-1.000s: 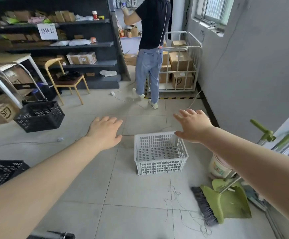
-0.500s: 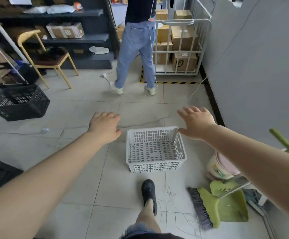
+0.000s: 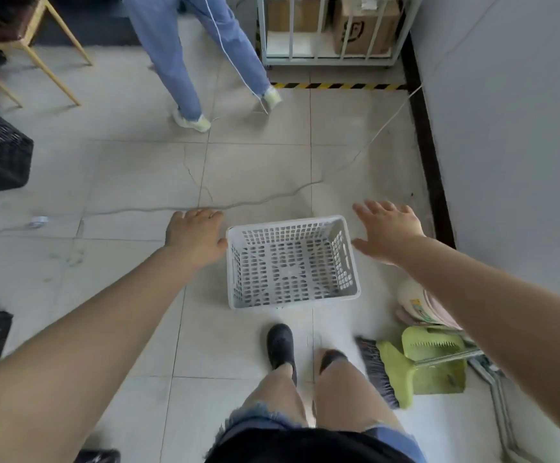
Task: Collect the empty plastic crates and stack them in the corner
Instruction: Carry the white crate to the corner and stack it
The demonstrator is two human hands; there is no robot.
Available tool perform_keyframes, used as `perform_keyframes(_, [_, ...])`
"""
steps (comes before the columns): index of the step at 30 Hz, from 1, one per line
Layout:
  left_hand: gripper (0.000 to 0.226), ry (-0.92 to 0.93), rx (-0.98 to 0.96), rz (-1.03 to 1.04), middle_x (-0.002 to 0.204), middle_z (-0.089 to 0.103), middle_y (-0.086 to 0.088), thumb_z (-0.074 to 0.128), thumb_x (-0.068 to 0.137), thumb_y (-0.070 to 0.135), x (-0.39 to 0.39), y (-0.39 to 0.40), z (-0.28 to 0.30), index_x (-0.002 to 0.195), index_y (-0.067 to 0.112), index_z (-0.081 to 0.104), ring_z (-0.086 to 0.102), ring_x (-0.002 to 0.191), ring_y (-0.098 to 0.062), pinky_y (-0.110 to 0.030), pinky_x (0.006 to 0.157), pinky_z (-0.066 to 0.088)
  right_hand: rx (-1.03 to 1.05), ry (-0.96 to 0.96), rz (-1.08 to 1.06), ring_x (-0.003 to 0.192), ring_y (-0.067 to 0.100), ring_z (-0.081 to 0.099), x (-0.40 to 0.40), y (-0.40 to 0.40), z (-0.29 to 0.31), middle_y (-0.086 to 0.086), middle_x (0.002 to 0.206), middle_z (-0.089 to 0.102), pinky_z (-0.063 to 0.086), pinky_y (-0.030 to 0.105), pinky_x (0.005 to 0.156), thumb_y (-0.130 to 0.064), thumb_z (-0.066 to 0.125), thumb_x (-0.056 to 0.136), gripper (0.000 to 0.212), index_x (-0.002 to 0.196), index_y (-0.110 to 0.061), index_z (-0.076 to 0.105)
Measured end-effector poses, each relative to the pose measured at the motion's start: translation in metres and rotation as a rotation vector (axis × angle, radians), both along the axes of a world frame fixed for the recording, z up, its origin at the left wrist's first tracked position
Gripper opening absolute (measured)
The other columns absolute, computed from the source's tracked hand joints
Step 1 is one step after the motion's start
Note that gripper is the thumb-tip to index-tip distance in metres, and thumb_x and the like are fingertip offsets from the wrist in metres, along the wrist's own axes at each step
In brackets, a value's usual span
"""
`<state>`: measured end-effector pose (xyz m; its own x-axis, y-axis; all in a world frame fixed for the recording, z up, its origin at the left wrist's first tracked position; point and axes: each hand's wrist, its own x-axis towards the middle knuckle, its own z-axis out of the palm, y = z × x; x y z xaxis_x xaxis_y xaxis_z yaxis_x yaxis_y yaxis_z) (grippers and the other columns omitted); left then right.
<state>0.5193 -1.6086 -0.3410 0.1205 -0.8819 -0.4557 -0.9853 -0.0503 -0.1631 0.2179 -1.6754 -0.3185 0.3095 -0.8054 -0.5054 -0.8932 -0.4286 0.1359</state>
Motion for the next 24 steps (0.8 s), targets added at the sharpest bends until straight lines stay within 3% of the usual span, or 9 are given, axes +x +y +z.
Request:
perform_keyframes(6, [0.060, 0.046, 0.115, 0.148, 0.154, 0.031, -0.004, 0.042, 0.096, 0.036, 0.000, -0.014, -0.064, 0.150, 0.016, 0.023, 0.033, 0.137, -0.026, -0.038, 0.108, 0.028, 0.140, 0.029, -0.027, 0.140, 0.025, 0.030, -0.019, -0.040, -0.068, 0.002, 0.153, 0.030, 0.026, 0.042, 0.110, -0.046, 0.046, 0.095, 0.068, 0.151, -0.021, 0.017])
perform_keyframes(12, [0.058, 0.084, 0.223, 0.274, 0.148, 0.039, -0.006, 0.044, 0.095, 0.033, -0.002, -0.008, -0.144, 0.148, 0.015, 0.028, 0.043, 0.129, -0.029, -0.039, 0.101, 0.036, 0.317, 0.094, -0.067, 0.138, 0.026, 0.034, -0.039, -0.058, -0.166, 0.003, 0.152, 0.033, 0.029, 0.043, 0.111, -0.048, 0.047, 0.094, 0.069, 0.151, -0.020, 0.019])
perform_keyframes(18, [0.054, 0.102, 0.314, 0.338, 0.138, 0.046, -0.006, 0.045, 0.095, 0.033, -0.005, -0.011, -0.245, 0.145, 0.015, 0.032, 0.048, 0.121, -0.028, -0.038, 0.094, 0.039, 0.400, 0.143, -0.096, 0.131, 0.027, 0.042, -0.042, -0.064, -0.266, 0.004, 0.146, 0.039, 0.038, 0.042, 0.102, -0.047, 0.041, 0.096, 0.063, 0.149, -0.018, 0.022])
perform_keyframes(24, [0.060, 0.162, 0.317, 0.455, 0.145, 0.041, -0.008, 0.048, 0.095, 0.033, -0.005, -0.032, -0.354, 0.149, 0.015, 0.027, 0.044, 0.127, -0.031, -0.041, 0.097, 0.040, 0.422, 0.104, -0.334, 0.126, 0.030, 0.045, -0.029, -0.076, -0.374, 0.008, 0.141, 0.044, 0.039, 0.043, 0.099, -0.042, 0.045, 0.095, 0.059, 0.146, -0.017, 0.028])
